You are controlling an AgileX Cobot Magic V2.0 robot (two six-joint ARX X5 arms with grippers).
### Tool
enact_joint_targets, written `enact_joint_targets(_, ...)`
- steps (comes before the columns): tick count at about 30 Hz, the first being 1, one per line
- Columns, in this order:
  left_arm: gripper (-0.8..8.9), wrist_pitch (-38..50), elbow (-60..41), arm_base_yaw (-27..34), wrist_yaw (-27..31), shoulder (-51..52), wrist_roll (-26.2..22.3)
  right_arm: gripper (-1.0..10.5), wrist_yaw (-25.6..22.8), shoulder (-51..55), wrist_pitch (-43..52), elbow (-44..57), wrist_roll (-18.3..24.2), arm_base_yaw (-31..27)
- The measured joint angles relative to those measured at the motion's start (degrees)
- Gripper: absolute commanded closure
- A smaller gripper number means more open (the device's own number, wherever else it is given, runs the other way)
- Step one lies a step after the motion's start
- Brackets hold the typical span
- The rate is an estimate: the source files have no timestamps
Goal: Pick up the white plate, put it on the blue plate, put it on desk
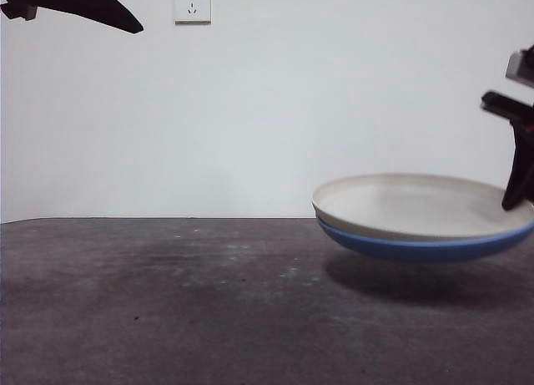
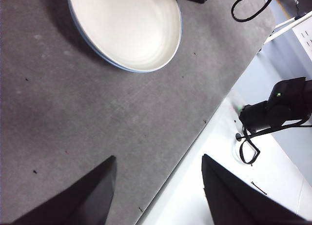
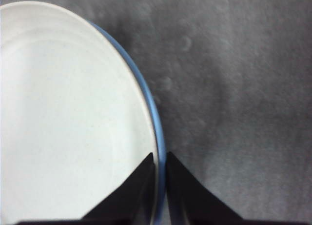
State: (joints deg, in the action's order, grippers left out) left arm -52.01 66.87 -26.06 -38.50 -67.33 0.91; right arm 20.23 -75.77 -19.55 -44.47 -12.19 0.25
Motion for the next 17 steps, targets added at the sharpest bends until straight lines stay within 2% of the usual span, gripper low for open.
enact_joint_targets(6,5.33,0.0,0.0,0.0,0.0,0.0,0.0,9.4,1.2,0.1,-0.7,-1.1,-1.6,1.1)
enact_joint_targets(17,5.33,0.0,0.0,0.0,0.0,0.0,0.0,9.4,0.4,-4.3,1.8,-7.7,-5.1,9.0)
